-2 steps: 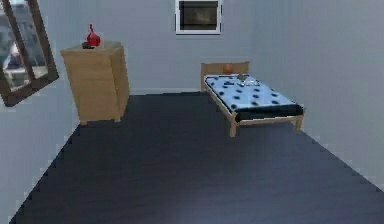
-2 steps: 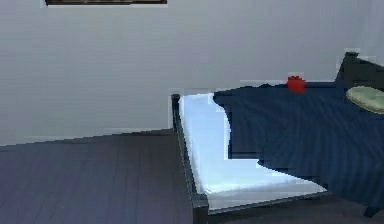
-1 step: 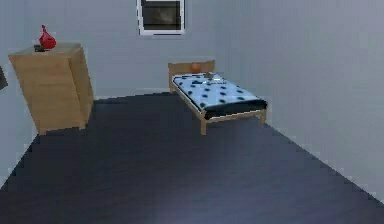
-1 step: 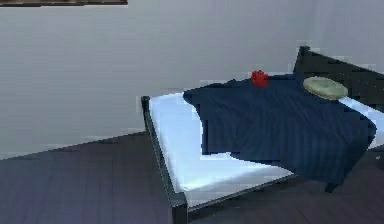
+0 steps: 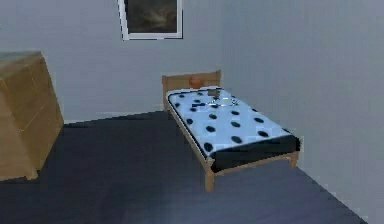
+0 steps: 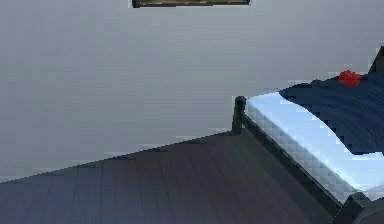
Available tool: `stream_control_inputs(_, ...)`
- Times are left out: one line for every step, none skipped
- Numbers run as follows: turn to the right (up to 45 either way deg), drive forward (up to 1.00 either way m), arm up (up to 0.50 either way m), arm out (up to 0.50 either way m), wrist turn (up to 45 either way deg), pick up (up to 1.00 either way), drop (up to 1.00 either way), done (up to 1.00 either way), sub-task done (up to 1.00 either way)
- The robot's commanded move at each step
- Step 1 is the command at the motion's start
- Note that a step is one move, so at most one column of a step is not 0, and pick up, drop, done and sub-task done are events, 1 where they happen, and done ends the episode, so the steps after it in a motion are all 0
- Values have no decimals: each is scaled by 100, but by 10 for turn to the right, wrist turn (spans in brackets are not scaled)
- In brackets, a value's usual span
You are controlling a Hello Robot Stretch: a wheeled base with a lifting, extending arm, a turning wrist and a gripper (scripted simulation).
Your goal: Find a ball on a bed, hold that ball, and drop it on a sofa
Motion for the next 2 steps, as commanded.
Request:
stream_control_inputs(30,0,0,0,0,0,0,0,0)
stream_control_inputs(0,70,0,0,0,0,0,0,0)
